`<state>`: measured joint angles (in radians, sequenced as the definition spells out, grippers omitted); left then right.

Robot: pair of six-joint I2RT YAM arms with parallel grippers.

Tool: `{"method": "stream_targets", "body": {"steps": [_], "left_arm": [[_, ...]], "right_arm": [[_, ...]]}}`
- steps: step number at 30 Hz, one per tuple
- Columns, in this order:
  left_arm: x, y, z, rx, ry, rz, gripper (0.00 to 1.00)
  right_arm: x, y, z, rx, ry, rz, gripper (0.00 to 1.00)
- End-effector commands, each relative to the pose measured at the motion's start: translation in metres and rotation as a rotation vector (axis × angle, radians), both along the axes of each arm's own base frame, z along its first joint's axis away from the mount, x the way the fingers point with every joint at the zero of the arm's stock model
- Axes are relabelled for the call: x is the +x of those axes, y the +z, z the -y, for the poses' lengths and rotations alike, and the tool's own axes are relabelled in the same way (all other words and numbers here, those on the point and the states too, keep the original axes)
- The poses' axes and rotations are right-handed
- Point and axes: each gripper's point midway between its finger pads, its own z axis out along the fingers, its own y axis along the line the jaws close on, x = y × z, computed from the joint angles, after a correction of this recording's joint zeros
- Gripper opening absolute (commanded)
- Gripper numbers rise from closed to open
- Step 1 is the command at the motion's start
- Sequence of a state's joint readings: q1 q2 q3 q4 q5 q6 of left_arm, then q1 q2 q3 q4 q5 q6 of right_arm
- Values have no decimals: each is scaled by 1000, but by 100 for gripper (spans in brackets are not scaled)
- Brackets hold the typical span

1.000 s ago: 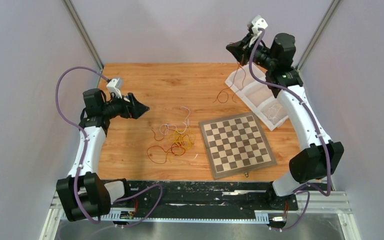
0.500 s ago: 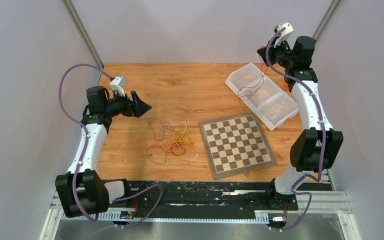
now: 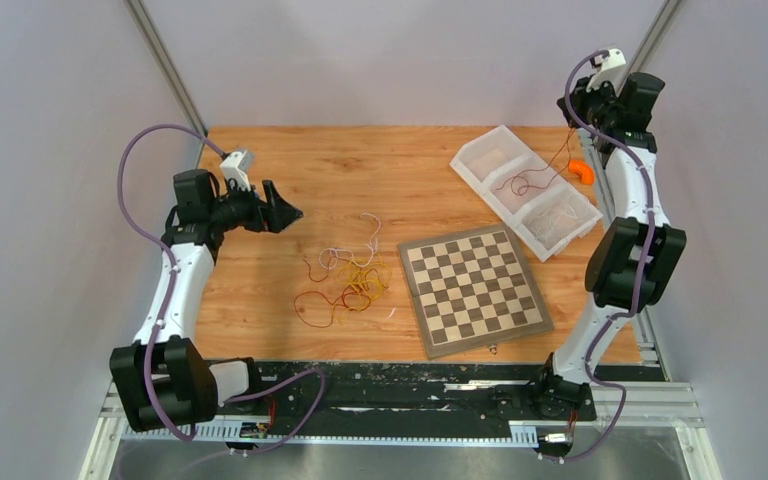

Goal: Untangle the cables

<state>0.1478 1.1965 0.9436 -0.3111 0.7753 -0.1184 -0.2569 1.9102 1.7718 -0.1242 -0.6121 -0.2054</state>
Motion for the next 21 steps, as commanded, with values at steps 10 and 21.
{"method": "stream_targets", "body": {"steps": [10,21], "left_arm": [[11,14,-3,31,-2,45,100],[5,7,-3,37,0,38,100]], "right_arm": [[9,-14,-32,-87,139,65,0],[-53,-105,-71,-105,313,-126,0]]}}
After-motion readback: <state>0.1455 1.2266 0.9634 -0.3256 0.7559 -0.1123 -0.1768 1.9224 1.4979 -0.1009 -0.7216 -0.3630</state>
